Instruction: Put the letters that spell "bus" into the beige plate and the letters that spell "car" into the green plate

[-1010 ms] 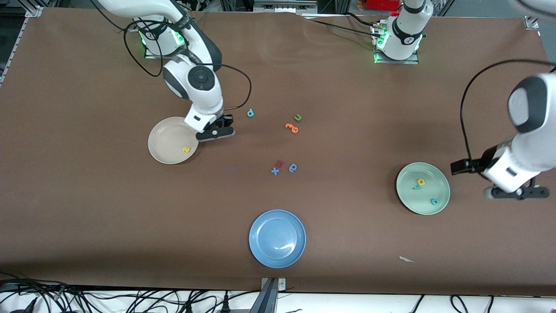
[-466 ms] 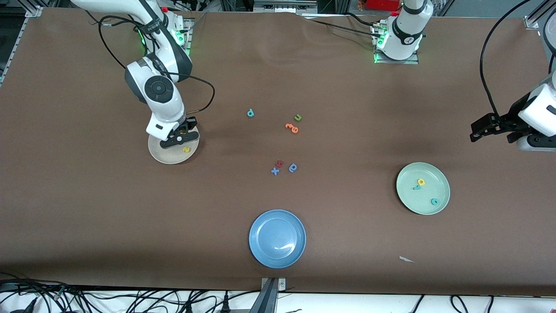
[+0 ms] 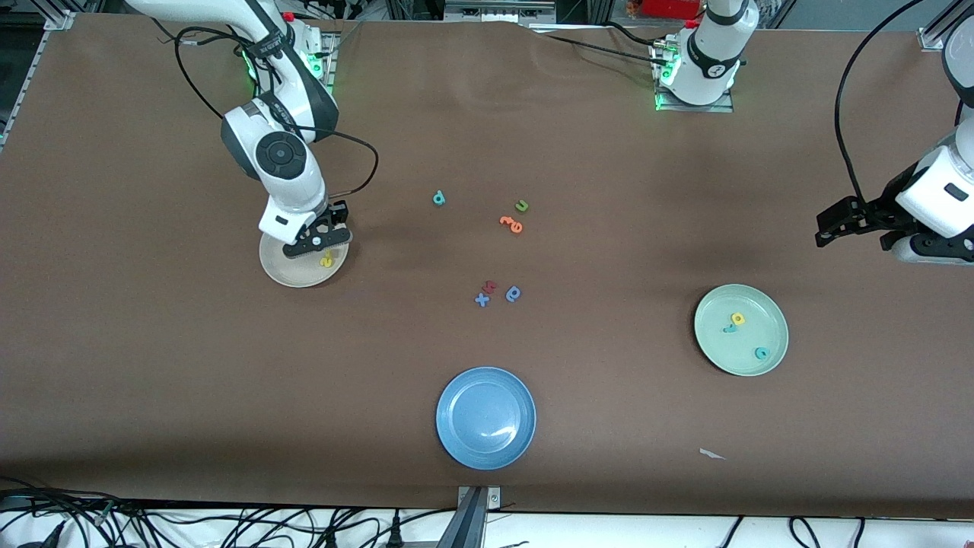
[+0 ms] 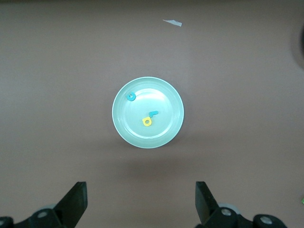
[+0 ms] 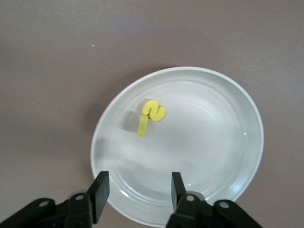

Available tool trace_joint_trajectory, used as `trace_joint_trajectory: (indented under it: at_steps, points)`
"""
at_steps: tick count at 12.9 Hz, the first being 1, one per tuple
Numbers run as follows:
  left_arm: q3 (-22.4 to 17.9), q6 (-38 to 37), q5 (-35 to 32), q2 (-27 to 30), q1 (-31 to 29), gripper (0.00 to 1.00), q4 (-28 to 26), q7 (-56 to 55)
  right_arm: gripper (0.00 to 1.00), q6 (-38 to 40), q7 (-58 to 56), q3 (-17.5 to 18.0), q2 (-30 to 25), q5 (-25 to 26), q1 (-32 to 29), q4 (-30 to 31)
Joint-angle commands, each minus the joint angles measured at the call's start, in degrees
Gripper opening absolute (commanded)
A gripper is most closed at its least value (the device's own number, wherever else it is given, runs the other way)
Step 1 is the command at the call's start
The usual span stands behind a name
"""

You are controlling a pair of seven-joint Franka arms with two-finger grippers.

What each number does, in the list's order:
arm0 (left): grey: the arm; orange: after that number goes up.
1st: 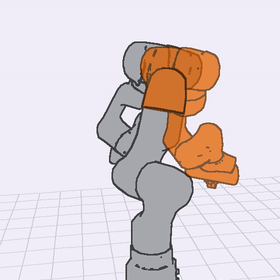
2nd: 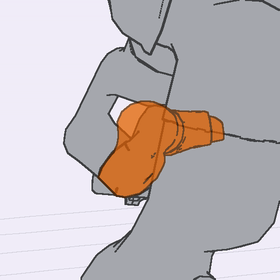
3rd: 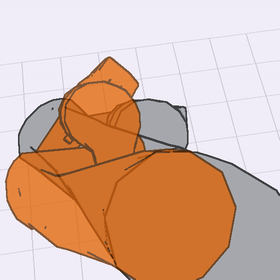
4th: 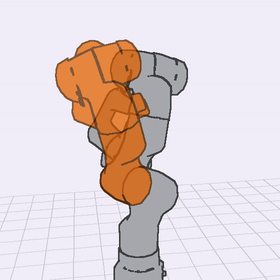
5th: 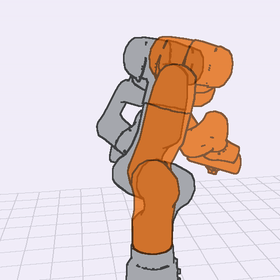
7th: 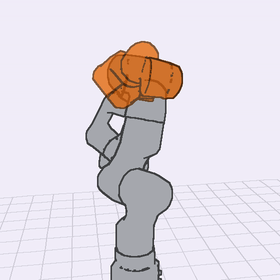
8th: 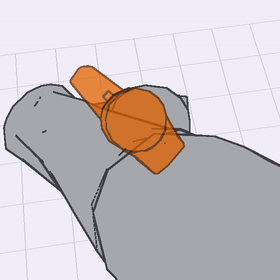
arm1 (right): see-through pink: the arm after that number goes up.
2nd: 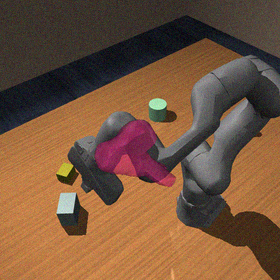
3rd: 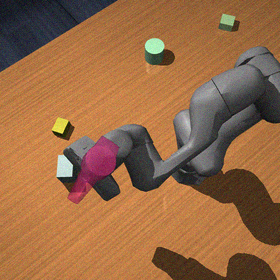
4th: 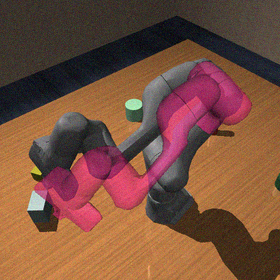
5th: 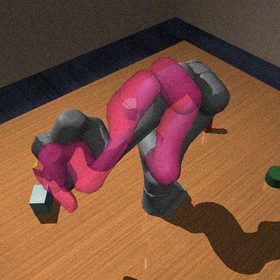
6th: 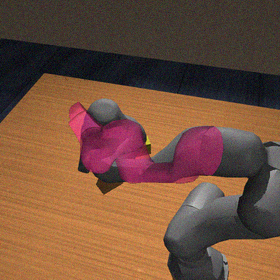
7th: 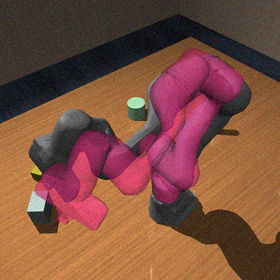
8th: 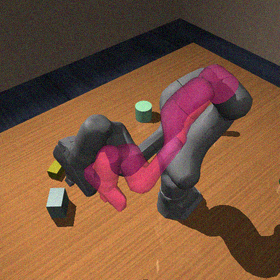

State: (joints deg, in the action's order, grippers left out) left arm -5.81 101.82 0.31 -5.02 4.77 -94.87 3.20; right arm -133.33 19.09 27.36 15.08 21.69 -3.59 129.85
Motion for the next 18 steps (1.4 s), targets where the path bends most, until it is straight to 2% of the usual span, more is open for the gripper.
trace_joint_trajectory:
  at_steps: [1,5,8,11,15,18]
  points:
    - [0.01,-0.48,0.39,0.54,-0.03,1.00,-0.31,1.54,0.68,-0.34,7.16,3.83,0.38,-1.12,-0.19,0.76]
    - [0.10,-3.29,0.39,0.45,0.23,1.00,1.00,1.46,0.73,-7.27,22.97,8.14,3.90,-1.48,1.64,0.23]
    - [-0.08,-4.08,0.39,-0.25,-0.03,1.00,2.23,1.54,0.75,-9.66,31.78,8.06,8.46,-0.95,7.34,-3.01]
    - [0.01,-4.26,0.48,-0.34,-0.03,1.00,2.58,1.46,0.81,-9.67,36.36,5.53,10.85,-0.86,13.41,-5.83]
    - [0.10,-4.87,1.00,-0.43,0.23,1.00,3.47,1.46,0.83,-9.84,39.36,5.43,12.16,-0.25,16.24,-6.01]
    - [0.10,-4.87,1.18,-0.61,0.32,1.00,3.47,1.46,0.83,-11.60,39.89,5.25,15.41,2.46,16.77,-6.01]
